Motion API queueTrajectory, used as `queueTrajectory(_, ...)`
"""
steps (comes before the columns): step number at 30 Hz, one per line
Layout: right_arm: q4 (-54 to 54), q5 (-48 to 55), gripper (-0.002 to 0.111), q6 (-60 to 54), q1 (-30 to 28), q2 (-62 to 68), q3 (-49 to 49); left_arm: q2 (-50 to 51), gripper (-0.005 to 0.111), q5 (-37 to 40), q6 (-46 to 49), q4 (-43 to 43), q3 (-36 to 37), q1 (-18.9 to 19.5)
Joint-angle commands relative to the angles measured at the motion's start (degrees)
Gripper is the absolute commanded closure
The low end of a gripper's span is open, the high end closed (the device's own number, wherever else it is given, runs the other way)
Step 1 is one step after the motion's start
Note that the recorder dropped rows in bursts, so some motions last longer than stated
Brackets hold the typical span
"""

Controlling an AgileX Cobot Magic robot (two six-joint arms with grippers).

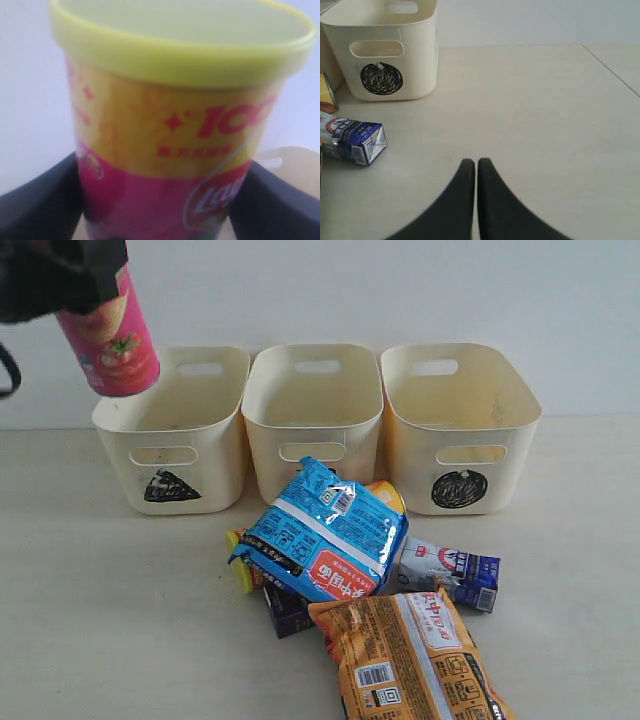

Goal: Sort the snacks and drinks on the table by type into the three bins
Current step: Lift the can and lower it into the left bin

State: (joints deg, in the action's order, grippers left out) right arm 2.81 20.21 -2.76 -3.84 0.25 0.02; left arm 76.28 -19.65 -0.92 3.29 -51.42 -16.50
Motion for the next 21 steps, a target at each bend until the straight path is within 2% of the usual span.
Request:
queueTrajectory(1, -0.3, -0.4, 0.108, -0.1, -0.2, -0.3, 0.0, 7.0, 0.102, 14.0, 0.9, -1.1, -13.4, 1.0)
queueTrajectory(9, -0.3, -0.4, 0.108, -0.1, -0.2, -0.3, 0.0, 22.7, 0.102, 23.5, -4.9, -1.4, -29.7, 5.2)
queueTrajectory(13, -0.3, -0.4, 0.108, -0.1, -0.2, -0.3, 0.0, 29.3, 0.102, 26.6, -4.9, -1.4, -36.1, 5.4)
queueTrajectory(19, -0.3, -0.4, 0.108, -0.1, -0.2, -0.3, 0.0, 35.4, 0.102, 26.7, -4.9, -1.4, -38.6, 5.4)
queueTrajectory(21, -0.3, -0.4, 0.108, -0.1, -0.2, -0.3, 0.0, 37.0, 0.099, 27.0, -4.9, -1.4, -38.6, 5.4)
